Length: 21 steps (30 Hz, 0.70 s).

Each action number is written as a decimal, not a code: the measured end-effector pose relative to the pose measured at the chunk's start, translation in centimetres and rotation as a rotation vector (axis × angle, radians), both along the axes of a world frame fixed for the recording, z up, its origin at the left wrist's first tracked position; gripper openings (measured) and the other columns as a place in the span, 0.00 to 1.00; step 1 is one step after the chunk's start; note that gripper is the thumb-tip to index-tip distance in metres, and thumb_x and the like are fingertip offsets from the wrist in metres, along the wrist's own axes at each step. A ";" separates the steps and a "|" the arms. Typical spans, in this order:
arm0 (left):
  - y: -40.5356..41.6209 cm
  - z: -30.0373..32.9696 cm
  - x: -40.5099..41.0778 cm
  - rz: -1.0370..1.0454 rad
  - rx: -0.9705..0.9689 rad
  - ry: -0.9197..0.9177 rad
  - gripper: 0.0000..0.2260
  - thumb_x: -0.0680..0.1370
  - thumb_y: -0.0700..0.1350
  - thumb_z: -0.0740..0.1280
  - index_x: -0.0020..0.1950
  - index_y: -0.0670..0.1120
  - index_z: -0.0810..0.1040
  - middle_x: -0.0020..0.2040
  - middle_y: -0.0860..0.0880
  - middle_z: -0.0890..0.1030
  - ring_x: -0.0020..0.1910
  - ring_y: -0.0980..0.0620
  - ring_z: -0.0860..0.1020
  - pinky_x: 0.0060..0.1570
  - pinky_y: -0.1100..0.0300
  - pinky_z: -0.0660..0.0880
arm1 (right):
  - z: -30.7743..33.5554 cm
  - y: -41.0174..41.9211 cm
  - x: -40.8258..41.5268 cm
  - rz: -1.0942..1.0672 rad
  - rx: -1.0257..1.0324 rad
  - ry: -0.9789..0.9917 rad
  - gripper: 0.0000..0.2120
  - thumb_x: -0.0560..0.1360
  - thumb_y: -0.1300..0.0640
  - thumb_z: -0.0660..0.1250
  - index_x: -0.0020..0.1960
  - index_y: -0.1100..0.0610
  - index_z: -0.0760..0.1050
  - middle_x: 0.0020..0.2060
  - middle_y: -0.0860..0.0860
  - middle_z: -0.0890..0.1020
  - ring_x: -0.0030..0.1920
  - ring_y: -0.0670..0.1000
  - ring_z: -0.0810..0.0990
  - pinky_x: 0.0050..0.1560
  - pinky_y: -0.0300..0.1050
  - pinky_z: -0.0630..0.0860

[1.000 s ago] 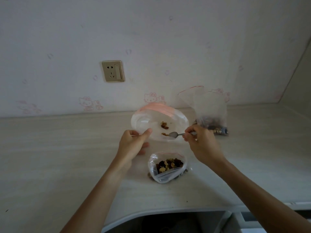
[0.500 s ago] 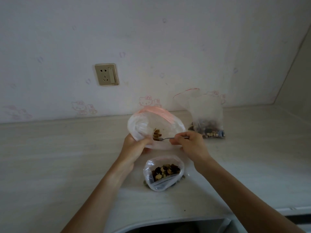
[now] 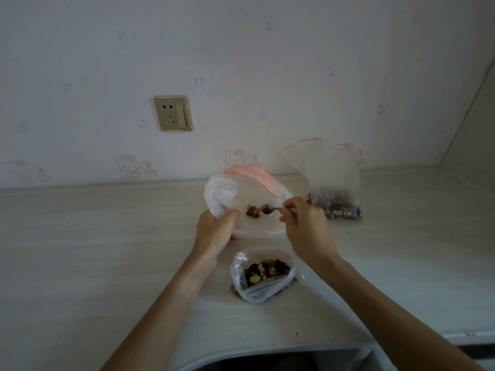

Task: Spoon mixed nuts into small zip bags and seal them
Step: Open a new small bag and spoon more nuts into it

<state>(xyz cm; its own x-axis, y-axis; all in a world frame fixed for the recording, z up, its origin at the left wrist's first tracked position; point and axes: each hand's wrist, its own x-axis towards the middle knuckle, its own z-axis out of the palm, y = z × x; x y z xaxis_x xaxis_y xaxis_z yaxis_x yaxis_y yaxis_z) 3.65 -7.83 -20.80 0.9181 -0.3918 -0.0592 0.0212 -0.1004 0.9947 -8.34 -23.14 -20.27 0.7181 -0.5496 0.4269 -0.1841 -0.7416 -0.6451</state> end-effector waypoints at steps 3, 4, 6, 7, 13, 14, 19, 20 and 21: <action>0.0 0.2 0.3 -0.019 0.050 0.086 0.07 0.78 0.48 0.68 0.51 0.49 0.85 0.43 0.48 0.88 0.43 0.47 0.88 0.51 0.46 0.85 | -0.2 0.4 0.3 0.033 -0.101 0.102 0.11 0.86 0.58 0.59 0.61 0.60 0.77 0.45 0.56 0.86 0.42 0.54 0.85 0.42 0.55 0.83; 0.0 0.2 0.4 -0.034 0.052 0.102 0.09 0.79 0.48 0.66 0.52 0.49 0.85 0.43 0.47 0.89 0.43 0.46 0.88 0.52 0.46 0.84 | -0.4 0.5 0.3 0.041 -0.117 0.117 0.11 0.86 0.57 0.59 0.62 0.60 0.77 0.46 0.56 0.86 0.42 0.55 0.85 0.43 0.55 0.83; 0.0 0.2 0.6 -0.061 0.039 0.114 0.13 0.80 0.50 0.61 0.54 0.49 0.84 0.44 0.46 0.89 0.44 0.48 0.87 0.51 0.46 0.84 | -0.6 0.5 0.3 0.055 -0.091 0.096 0.10 0.85 0.57 0.60 0.62 0.59 0.78 0.46 0.55 0.86 0.44 0.53 0.86 0.45 0.54 0.83; 0.0 0.3 0.7 -0.078 0.046 0.101 0.15 0.80 0.52 0.59 0.54 0.50 0.84 0.44 0.47 0.89 0.44 0.51 0.87 0.49 0.49 0.82 | -0.8 0.4 0.3 0.059 -0.063 0.076 0.10 0.85 0.57 0.61 0.61 0.58 0.78 0.46 0.54 0.86 0.44 0.52 0.86 0.46 0.53 0.84; -1.1 0.7 1.2 -0.045 -0.172 0.272 0.12 0.80 0.40 0.58 0.54 0.43 0.81 0.51 0.42 0.85 0.52 0.44 0.83 0.60 0.49 0.78 | -1.4 -0.5 1.1 0.057 0.175 0.001 0.05 0.82 0.57 0.66 0.56 0.55 0.80 0.46 0.49 0.86 0.44 0.45 0.85 0.48 0.47 0.84; -1.3 0.9 1.2 -0.044 -0.258 0.333 0.12 0.79 0.38 0.58 0.55 0.41 0.80 0.52 0.40 0.84 0.54 0.43 0.82 0.62 0.48 0.78 | -1.6 -0.6 1.2 0.061 0.210 -0.006 0.05 0.82 0.58 0.66 0.57 0.55 0.80 0.47 0.49 0.86 0.45 0.43 0.84 0.47 0.41 0.83; -1.3 1.1 0.7 -0.052 -0.466 0.490 0.14 0.78 0.36 0.54 0.56 0.38 0.76 0.56 0.36 0.81 0.59 0.37 0.80 0.60 0.42 0.78 | -2.1 -0.5 1.4 0.076 0.320 -0.001 0.09 0.81 0.57 0.68 0.59 0.57 0.81 0.52 0.47 0.86 0.53 0.43 0.81 0.46 0.24 0.72; -1.2 1.1 0.6 -0.054 -0.492 0.515 0.14 0.78 0.37 0.53 0.56 0.38 0.76 0.57 0.35 0.81 0.59 0.36 0.80 0.58 0.43 0.79 | -2.1 -0.5 1.5 0.077 0.348 0.001 0.09 0.81 0.57 0.68 0.59 0.57 0.82 0.52 0.47 0.86 0.53 0.42 0.81 0.45 0.24 0.72; -1.3 1.1 0.4 -0.058 -0.520 0.540 0.12 0.78 0.37 0.53 0.54 0.38 0.76 0.58 0.34 0.81 0.60 0.35 0.80 0.57 0.42 0.78 | -2.1 -0.6 1.5 0.078 0.378 0.000 0.09 0.81 0.57 0.68 0.59 0.57 0.82 0.51 0.46 0.86 0.52 0.40 0.81 0.44 0.23 0.72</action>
<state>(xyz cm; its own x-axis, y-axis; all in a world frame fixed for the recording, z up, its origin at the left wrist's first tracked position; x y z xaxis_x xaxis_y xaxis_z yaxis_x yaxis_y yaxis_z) 4.07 -9.11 -19.69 0.7910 -0.5392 -0.2892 0.5284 0.3636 0.7672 -6.86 -23.69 -22.37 0.7638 -0.6120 0.2050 -0.1364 -0.4635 -0.8755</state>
